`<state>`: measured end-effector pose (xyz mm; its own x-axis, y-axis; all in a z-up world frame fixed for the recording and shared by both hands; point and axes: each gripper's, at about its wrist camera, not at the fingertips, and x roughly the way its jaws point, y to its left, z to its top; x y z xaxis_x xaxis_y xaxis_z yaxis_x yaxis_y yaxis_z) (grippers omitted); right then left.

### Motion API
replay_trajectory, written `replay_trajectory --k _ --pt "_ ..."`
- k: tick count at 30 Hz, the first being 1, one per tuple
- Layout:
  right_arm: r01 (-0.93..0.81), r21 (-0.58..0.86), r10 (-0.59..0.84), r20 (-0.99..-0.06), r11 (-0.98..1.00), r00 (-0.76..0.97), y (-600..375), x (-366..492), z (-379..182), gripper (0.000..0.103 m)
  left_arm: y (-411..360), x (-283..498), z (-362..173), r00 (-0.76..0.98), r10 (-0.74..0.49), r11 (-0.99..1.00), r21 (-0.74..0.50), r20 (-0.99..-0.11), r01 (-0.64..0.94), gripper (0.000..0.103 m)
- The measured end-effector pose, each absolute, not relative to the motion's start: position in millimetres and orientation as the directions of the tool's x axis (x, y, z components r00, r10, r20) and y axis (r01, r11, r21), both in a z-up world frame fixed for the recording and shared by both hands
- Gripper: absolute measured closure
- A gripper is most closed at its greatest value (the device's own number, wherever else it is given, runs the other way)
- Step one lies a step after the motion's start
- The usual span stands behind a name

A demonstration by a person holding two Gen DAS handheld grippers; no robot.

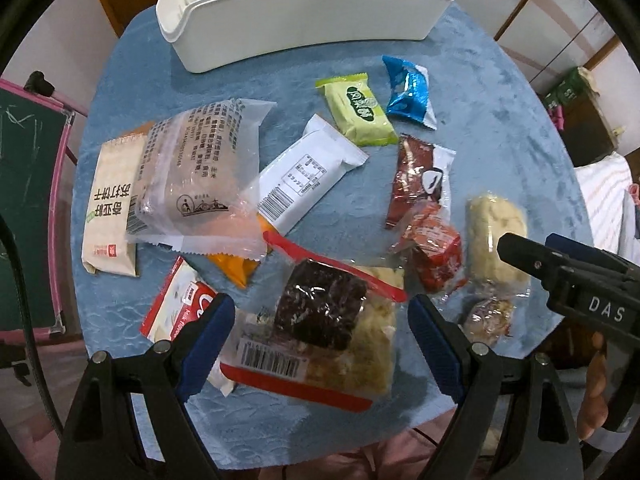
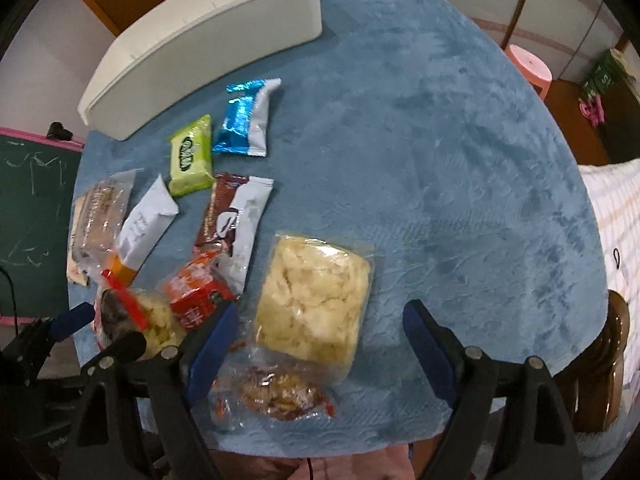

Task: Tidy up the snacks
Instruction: 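Grasp the dark-chocolate pack with the left tool while the right tool grasps the clear puffed-snack bag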

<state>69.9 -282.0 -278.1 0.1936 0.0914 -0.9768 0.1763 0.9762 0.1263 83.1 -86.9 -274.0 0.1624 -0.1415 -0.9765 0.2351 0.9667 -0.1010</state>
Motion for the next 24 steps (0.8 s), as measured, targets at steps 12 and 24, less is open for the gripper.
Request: replay_trajectory --k 12,24 --pt "0.193 0.13 0.112 -0.989 0.973 0.1 -283.1 77.3 -308.0 0.018 -91.4 89.2 -278.5 0.167 -0.115 0.976 -0.08 -0.979 0.201 0.015" --pt "0.163 0.143 0.131 -0.988 0.976 0.083 -278.4 83.7 -316.9 0.039 -75.1 90.6 -284.6 0.088 -0.135 0.983 -0.123 -0.987 0.135 0.015"
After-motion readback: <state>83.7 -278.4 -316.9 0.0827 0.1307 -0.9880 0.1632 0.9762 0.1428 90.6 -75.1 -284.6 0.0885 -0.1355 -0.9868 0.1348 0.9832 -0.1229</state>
